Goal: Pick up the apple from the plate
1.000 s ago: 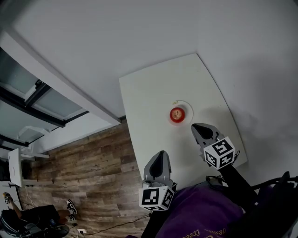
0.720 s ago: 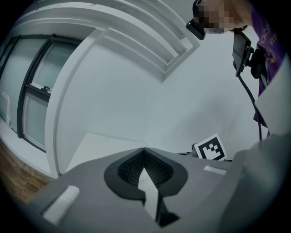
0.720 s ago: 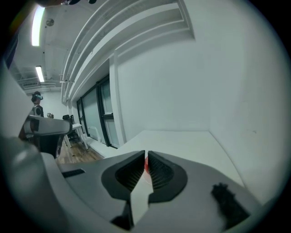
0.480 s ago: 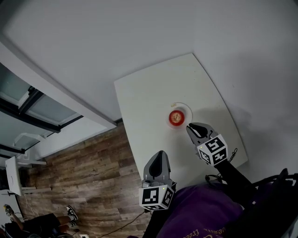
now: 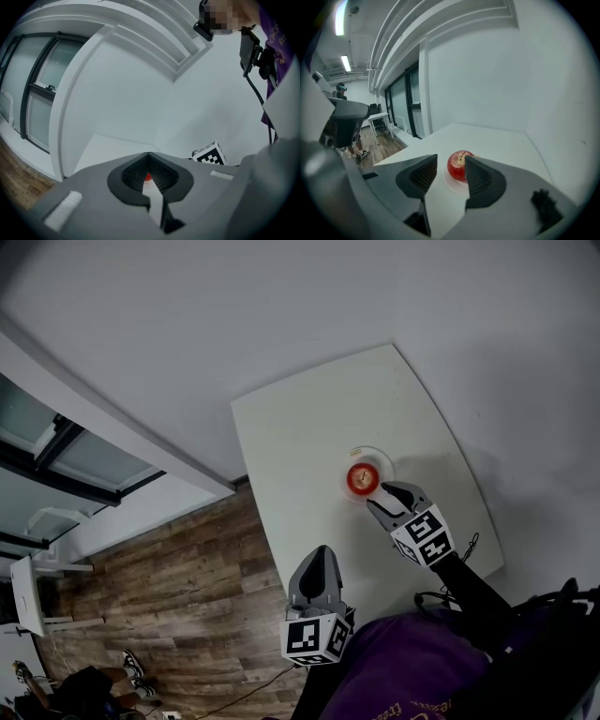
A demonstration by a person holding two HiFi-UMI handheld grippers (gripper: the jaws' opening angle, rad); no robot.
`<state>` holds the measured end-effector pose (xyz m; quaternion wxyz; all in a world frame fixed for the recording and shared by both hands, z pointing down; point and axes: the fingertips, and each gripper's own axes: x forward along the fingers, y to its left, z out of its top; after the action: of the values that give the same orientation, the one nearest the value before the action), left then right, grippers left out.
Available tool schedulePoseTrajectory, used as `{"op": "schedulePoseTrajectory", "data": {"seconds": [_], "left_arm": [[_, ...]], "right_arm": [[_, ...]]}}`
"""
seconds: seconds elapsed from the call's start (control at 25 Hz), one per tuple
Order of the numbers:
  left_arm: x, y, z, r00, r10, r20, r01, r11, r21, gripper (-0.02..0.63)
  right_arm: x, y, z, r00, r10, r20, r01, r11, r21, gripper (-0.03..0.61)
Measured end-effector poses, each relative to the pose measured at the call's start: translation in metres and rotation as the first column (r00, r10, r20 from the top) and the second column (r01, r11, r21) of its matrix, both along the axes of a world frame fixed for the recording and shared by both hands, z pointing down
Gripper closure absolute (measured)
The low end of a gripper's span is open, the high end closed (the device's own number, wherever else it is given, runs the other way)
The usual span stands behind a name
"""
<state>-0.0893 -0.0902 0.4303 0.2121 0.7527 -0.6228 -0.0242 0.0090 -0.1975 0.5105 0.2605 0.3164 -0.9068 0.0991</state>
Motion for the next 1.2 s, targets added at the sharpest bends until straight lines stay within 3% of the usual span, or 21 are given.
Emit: {"op": "schedulePoseTrajectory", "data": {"seconds": [0.28,1.2], "left_arm": [[-0.006,-0.004,0.004,1.000,0.000,0.006,0.000,1.000,-0.007,0.606],[-0.014,-0.012,0.013,1.000,0.000,0.006,0.000,0.999,-0.035,0.606]], "right_arm": [[-0.010,-0.001,0.011,0.997,-0.044,-0.056,0.044,0.999,0.009,0.365],[-0.015,-0.036,0.042,0.993,0.015,-0.116,-0.016,1.000,-0.003,0.256]]}}
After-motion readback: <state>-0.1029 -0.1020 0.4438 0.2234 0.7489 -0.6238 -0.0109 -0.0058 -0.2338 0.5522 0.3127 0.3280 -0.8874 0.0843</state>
